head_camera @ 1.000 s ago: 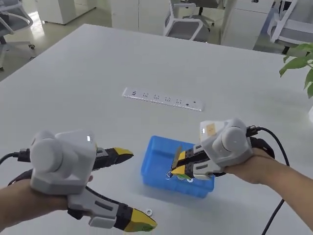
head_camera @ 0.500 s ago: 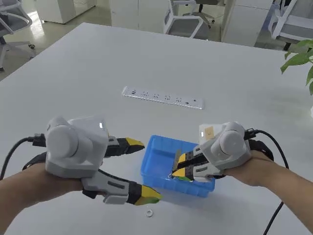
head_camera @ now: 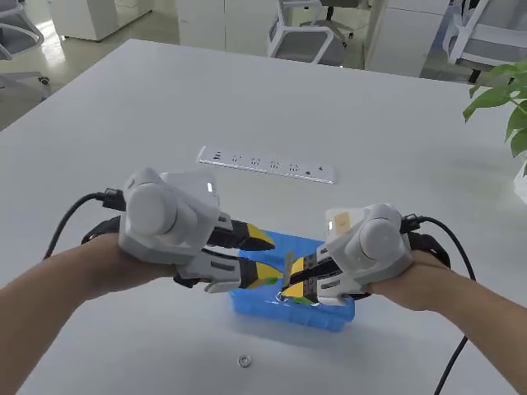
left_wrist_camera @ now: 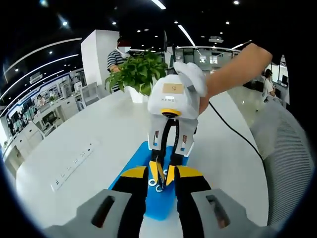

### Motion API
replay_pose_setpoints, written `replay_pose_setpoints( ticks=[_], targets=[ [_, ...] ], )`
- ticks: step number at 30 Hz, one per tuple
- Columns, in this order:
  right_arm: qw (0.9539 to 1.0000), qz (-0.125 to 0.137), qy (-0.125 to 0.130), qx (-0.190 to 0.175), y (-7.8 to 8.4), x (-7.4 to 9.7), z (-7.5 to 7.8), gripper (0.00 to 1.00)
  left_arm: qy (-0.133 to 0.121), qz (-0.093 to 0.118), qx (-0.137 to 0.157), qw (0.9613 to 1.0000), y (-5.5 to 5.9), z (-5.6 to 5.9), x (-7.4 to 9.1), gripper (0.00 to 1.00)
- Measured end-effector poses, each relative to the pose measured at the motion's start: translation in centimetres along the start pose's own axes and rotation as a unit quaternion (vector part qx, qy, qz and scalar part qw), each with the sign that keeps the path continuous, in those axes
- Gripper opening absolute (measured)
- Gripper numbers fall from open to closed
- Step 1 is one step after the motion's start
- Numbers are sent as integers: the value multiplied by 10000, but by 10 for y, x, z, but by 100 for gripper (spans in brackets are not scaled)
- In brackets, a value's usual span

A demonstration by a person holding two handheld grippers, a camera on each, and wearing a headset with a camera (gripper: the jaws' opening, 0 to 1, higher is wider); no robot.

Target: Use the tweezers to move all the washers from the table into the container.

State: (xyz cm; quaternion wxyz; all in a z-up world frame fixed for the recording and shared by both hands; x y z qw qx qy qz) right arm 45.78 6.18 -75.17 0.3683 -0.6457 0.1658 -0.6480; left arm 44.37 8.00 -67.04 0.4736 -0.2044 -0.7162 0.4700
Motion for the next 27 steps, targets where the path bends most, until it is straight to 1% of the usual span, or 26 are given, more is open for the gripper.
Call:
replay_pose_setpoints(
  ticks=[2,4,9,12,18,19,22,25,27],
  targets=[
    [10000,1,-6,17,0,0,0,9,41,12,-101,9999,-4,0,-4,22],
    [10000,-7,-5,26,-1,-1,0,9,72,-8,-136,9999,-5,-1,-6,18],
    [10000,-29,-9,64,-1,-1,-1,9,97,-172,-240,9995,-1,-3,-12,14],
    [10000,-6,4,15,-2,-2,0,9,126,-178,-275,9994,0,-3,-12,7],
    [10000,-35,8,26,-2,-2,0,9,194,-162,-180,9995,2,-3,-15,6],
    [10000,-39,20,11,-2,-1,0,9,217,-155,-130,9996,2,-2,-15,6],
    [10000,-35,62,-65,-2,-1,0,11,228,-143,-113,9996,0,-1,-17,5],
    [9999,-72,118,-18,-2,0,0,12,222,-155,-29,9996,0,-1,-18,5],
    [9998,-9,162,-94,-5,3,0,14,203,-156,-21,9997,0,-2,-17,5]
  ],
)
Point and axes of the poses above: the centre of the closed fingertips' face, and the gripper's own axes: x roughly backward along the fingers, z roughly to its right, y roughly out of its underside, the point moved 2 cm from there along x, roughly backward along the fingers
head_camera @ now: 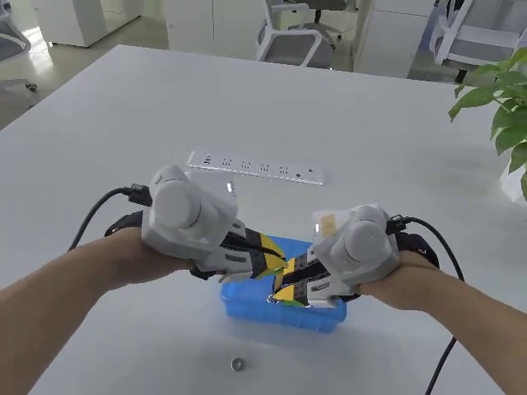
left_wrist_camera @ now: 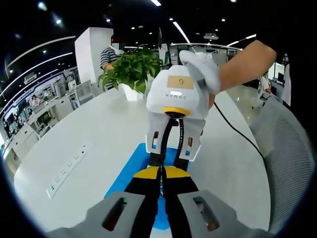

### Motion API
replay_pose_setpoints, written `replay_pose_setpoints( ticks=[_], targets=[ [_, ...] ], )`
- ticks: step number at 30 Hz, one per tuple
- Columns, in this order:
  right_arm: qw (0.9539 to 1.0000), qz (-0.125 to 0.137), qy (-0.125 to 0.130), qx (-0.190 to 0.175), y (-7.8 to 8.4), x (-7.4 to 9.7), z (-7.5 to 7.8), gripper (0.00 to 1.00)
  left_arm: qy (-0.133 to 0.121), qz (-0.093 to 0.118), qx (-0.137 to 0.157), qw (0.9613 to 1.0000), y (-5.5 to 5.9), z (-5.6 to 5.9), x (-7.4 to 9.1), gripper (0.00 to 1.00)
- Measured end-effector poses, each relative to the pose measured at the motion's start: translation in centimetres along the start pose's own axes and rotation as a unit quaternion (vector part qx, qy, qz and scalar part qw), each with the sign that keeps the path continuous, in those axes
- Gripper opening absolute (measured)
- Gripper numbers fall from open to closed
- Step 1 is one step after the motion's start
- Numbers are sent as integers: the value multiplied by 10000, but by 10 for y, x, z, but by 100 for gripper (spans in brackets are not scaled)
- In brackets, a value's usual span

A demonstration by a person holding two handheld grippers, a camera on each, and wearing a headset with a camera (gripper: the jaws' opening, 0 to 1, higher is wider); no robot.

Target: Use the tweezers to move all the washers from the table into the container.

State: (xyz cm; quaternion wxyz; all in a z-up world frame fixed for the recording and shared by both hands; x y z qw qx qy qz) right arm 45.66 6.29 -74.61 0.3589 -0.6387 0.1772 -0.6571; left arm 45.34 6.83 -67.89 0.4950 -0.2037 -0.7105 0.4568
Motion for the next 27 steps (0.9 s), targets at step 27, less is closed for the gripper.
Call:
replay_pose_setpoints(
  ticks=[27],
  targets=[
    [9885,101,966,-1162,6,62,0,43,-37,3,-108,9999,-17,0,11,5]
  ],
)
Point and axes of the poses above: the centre of the closed fingertips' face, and the gripper's own axes: x roughly backward along the fingers, z roughly to its right, y roughly out of its underside, the point moved 2 cm from there along x, roughly backward along the fingers
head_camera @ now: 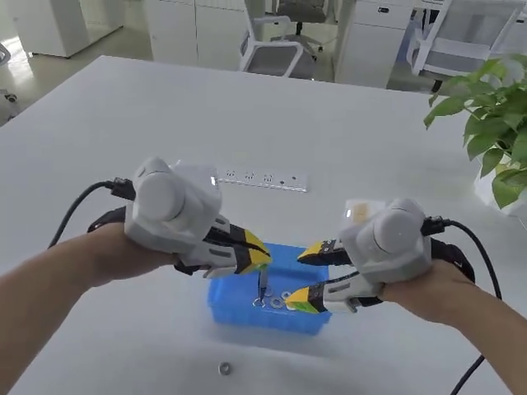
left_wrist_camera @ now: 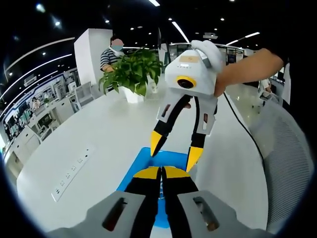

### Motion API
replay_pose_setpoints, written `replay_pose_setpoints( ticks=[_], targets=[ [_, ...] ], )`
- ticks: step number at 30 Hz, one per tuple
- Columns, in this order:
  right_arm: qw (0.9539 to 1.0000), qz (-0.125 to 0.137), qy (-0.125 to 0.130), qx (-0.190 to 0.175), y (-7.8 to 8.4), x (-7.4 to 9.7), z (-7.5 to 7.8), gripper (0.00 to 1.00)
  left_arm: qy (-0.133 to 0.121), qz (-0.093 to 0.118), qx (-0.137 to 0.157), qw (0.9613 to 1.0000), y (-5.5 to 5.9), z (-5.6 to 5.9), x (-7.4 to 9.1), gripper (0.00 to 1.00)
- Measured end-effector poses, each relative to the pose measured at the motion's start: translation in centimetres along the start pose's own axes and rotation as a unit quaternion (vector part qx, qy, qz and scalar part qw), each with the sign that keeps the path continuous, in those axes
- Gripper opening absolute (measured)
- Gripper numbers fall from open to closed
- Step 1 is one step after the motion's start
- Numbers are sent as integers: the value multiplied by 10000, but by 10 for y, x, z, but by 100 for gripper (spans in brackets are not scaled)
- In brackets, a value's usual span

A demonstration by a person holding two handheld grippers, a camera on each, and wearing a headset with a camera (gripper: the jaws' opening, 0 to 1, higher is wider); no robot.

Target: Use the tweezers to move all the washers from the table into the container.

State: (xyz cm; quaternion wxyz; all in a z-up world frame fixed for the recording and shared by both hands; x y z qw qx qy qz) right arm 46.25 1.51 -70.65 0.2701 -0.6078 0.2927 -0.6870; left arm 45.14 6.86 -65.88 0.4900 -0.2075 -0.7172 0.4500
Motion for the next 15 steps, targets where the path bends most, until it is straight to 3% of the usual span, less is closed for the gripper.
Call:
replay_pose_setpoints(
  ticks=[7,15],
  targets=[
    [9993,71,206,-288,4,19,-7,52,9,47,21,10000,-13,6,8,5],
    [9975,205,391,-554,10,37,-17,64,84,18,51,9999,-18,17,14,5]
  ],
)
Point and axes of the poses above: the centre of the closed fingertips' face, and the gripper's own axes: x roughly backward along the fingers, z roughly to its right, y roughly out of its underside, the point moved 2 cm from there along x, roughly backward along the fingers
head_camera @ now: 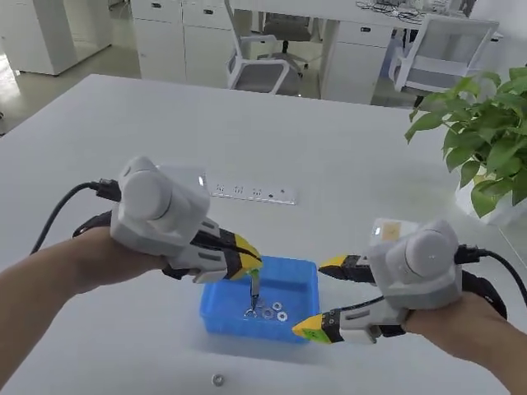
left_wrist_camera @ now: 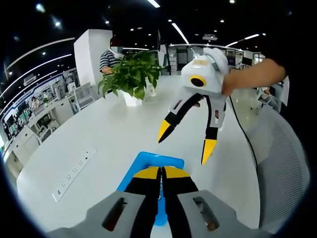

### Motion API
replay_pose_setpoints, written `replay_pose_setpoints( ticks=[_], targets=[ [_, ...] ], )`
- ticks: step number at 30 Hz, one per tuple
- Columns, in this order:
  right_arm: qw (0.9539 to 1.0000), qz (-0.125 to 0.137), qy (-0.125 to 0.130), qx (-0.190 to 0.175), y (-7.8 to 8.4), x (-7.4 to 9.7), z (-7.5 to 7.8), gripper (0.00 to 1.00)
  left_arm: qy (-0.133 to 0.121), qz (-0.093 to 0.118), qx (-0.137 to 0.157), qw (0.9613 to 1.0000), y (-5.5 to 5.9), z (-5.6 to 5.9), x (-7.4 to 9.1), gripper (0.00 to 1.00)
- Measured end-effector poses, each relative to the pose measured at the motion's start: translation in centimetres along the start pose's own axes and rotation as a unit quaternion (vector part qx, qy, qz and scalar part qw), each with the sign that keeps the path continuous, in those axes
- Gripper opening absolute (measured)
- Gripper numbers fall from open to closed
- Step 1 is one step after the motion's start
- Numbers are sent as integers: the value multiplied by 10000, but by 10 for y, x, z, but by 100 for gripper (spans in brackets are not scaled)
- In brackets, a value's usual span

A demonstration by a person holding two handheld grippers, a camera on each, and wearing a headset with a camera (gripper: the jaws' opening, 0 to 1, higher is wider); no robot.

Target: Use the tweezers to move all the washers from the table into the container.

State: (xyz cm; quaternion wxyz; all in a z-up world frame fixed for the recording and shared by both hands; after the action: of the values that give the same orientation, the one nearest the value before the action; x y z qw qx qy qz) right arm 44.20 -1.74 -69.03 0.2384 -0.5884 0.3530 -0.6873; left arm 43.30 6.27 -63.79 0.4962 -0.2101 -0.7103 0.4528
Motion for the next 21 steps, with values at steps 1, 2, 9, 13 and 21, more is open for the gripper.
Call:
replay_pose_setpoints(
  ticks=[1,2,9,13,21],
  targets=[
    [10000,0,14,-16,1,1,-1,65,4,-4,-11,10000,0,1,0,5],
    [10000,17,26,-48,2,4,-3,66,12,-12,-22,10000,0,3,1,5],
    [9995,154,144,-231,8,14,-12,77,-12,-11,-81,10000,-6,7,10,5],
    [9991,221,206,-284,11,18,-17,83,-47,47,-58,10000,-10,8,17,5],
    [9985,348,240,-336,14,23,-25,95,-91,-31,-64,9999,-8,10,29,5]
  ],
)
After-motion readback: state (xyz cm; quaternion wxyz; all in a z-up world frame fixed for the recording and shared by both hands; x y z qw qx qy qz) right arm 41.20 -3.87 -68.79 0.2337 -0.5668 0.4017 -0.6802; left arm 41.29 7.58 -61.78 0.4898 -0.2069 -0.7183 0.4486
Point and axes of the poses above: the centre of the closed fingertips' face, and the gripper's own axes: x roughly backward along the fingers, z roughly to its right, y roughly out of its underside, the point moved 2 cm from there along x, roughly backward along the fingers
